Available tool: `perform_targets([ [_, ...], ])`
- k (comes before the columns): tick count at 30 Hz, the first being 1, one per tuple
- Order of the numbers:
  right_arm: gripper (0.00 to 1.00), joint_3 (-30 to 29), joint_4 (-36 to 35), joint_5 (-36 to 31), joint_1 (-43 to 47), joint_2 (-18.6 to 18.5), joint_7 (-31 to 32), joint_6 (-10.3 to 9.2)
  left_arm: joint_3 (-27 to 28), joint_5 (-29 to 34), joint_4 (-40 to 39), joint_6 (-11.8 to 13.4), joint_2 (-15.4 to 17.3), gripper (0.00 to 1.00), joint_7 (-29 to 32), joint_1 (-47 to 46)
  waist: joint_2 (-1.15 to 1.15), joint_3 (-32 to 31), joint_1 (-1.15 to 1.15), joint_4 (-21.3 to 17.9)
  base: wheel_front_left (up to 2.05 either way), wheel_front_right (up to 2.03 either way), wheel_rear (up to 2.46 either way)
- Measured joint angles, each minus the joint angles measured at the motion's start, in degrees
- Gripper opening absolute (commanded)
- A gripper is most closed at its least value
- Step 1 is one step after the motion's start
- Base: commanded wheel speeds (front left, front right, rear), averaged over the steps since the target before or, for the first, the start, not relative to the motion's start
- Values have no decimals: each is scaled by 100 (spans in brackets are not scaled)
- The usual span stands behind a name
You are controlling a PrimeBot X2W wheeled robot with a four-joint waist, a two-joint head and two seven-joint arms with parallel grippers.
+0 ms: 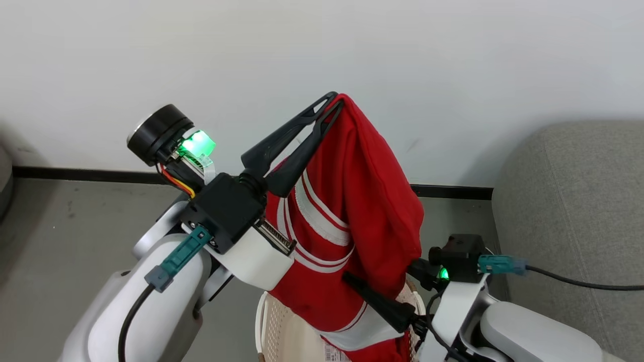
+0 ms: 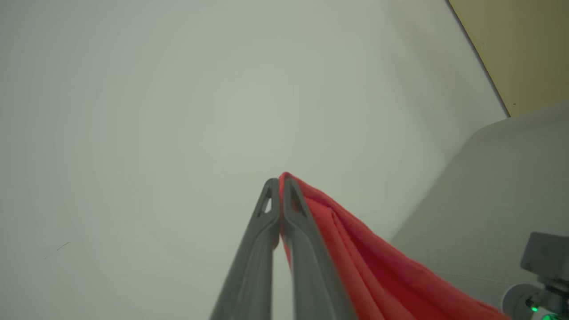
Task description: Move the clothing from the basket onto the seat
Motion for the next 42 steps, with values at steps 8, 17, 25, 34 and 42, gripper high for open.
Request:
perform_targets([
  [8,0,344,108,-116,-377,137,0,0,-90,-257,62,-1,-158,0,123,16,0,44,0,89,0,0,0],
  [17,0,85,-167,-359,-273,-222,1,0,122,-534,598,60,-142,0,171,375,0,69,0,10,0,0,0],
  [25,0,-810,-420,-454,217,-524,0,0,360,-895,1194,185,-178,18,141,801,0,61,0,-166,0,0,0],
  [34,0,-1561,-608,-566,613,-552,0,0,335,-1382,1562,171,-466,100,-37,1188,0,30,0,-430,0,0,0],
  [42,0,-2247,-664,-711,857,-563,0,0,236,-1592,1759,151,-517,100,-212,1506,0,-13,0,-723,0,0,0],
])
